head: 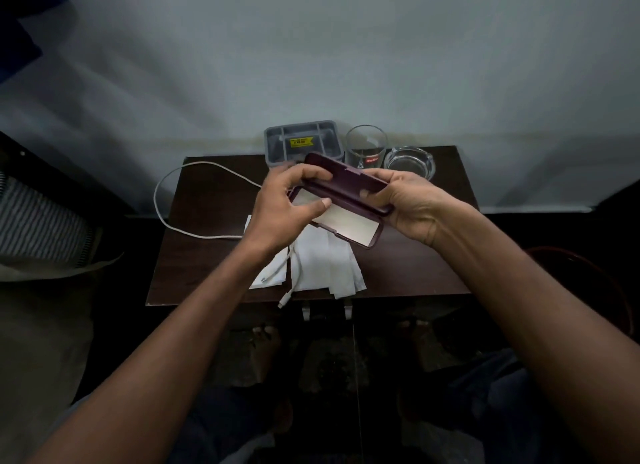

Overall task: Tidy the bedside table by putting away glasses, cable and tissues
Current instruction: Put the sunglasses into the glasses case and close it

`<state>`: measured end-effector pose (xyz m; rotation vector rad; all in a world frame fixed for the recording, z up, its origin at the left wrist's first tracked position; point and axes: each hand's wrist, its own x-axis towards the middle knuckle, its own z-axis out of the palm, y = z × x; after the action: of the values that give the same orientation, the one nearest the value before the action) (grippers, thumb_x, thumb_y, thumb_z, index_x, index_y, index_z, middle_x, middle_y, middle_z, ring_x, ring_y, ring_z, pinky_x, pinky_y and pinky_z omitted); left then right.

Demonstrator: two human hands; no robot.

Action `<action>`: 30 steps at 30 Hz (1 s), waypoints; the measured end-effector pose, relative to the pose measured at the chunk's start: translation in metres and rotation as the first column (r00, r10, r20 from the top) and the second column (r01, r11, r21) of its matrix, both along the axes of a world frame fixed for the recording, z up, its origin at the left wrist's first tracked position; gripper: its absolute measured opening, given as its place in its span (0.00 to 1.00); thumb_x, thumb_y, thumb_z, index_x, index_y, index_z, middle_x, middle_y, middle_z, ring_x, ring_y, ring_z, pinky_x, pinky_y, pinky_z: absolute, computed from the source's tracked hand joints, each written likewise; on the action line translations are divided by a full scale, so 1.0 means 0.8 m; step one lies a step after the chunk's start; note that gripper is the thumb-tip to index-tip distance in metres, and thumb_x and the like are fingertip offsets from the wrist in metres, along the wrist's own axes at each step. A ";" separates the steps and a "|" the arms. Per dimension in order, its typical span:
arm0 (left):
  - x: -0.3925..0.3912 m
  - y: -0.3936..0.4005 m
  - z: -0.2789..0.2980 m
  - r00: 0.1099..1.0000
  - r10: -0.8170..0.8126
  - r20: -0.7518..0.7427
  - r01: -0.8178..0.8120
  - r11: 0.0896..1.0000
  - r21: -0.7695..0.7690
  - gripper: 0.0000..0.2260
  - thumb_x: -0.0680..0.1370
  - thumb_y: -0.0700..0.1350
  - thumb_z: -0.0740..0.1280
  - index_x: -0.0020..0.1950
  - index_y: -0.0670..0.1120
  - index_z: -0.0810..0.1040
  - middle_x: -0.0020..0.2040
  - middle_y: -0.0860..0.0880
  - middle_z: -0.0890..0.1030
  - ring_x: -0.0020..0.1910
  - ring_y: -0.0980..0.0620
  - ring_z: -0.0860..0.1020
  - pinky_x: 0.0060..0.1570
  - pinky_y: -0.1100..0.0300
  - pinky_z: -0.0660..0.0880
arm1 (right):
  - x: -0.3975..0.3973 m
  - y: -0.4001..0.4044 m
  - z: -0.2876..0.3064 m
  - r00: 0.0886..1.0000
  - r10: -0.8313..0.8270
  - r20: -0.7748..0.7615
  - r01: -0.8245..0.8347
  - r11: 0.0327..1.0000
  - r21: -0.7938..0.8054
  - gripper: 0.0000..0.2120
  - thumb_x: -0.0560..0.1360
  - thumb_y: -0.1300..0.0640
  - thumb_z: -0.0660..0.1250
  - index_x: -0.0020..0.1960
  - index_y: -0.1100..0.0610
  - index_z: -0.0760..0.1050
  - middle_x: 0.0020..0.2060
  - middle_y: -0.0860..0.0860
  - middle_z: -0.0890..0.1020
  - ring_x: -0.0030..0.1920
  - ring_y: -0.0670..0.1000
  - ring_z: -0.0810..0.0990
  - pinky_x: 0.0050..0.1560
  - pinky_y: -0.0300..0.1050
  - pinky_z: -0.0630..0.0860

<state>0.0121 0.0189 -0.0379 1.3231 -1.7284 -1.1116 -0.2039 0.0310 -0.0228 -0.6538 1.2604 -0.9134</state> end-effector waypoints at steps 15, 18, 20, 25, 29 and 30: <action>0.027 -0.003 -0.018 0.865 0.482 0.140 -0.497 0.861 0.110 0.28 0.74 0.29 0.57 0.57 0.60 0.81 0.59 0.47 0.85 0.34 0.54 0.73 0.37 0.56 0.71 | 0.013 -0.012 -0.020 0.266 -0.067 -0.962 -0.408 0.896 -0.175 0.12 0.74 0.66 0.75 0.51 0.50 0.89 0.44 0.50 0.89 0.47 0.54 0.88 0.50 0.53 0.86; 0.030 -0.004 -0.019 0.857 0.495 0.140 -0.510 0.854 0.100 0.28 0.75 0.29 0.58 0.57 0.61 0.81 0.61 0.48 0.84 0.38 0.52 0.75 0.38 0.55 0.72 | 0.031 -0.011 -0.032 0.160 -0.073 -0.984 -0.522 0.840 -0.147 0.17 0.74 0.69 0.73 0.57 0.53 0.87 0.51 0.54 0.89 0.50 0.60 0.87 0.49 0.56 0.85; 0.031 -0.003 -0.019 0.852 0.506 0.138 -0.521 0.847 0.107 0.28 0.75 0.28 0.58 0.58 0.59 0.81 0.64 0.51 0.83 0.36 0.54 0.75 0.35 0.56 0.72 | 0.041 -0.012 -0.041 0.088 -0.097 -0.991 -0.569 0.812 -0.130 0.18 0.74 0.69 0.72 0.59 0.54 0.85 0.52 0.56 0.88 0.50 0.63 0.86 0.47 0.59 0.84; 0.027 0.006 -0.020 0.875 0.482 0.042 -0.482 0.861 0.164 0.30 0.76 0.24 0.58 0.60 0.55 0.83 0.64 0.55 0.79 0.31 0.58 0.77 0.26 0.63 0.71 | 0.049 -0.018 -0.050 -0.052 -0.078 -0.996 -0.556 0.830 -0.036 0.14 0.75 0.72 0.68 0.55 0.59 0.85 0.45 0.60 0.86 0.46 0.66 0.85 0.40 0.54 0.79; 0.030 0.007 -0.024 0.877 0.480 -0.031 -0.469 0.867 0.166 0.31 0.76 0.22 0.59 0.62 0.55 0.83 0.71 0.53 0.80 0.63 0.63 0.80 0.38 0.69 0.75 | 0.048 -0.023 -0.039 -0.099 -0.089 -0.991 -0.499 0.866 -0.028 0.09 0.75 0.72 0.69 0.50 0.63 0.84 0.40 0.60 0.83 0.44 0.66 0.85 0.41 0.56 0.82; 0.031 0.006 -0.026 0.872 0.488 -0.041 -0.475 0.864 0.170 0.31 0.76 0.22 0.59 0.62 0.55 0.83 0.70 0.53 0.80 0.68 0.60 0.78 0.42 0.69 0.76 | 0.045 -0.023 -0.031 -0.114 -0.063 -0.991 -0.476 0.879 -0.001 0.08 0.75 0.72 0.69 0.50 0.63 0.83 0.39 0.60 0.81 0.44 0.66 0.85 0.40 0.54 0.79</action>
<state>0.0369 0.0236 -0.0591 1.6640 -1.1681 -0.9988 -0.1678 0.0123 -0.0479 -2.1359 2.2175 -0.1346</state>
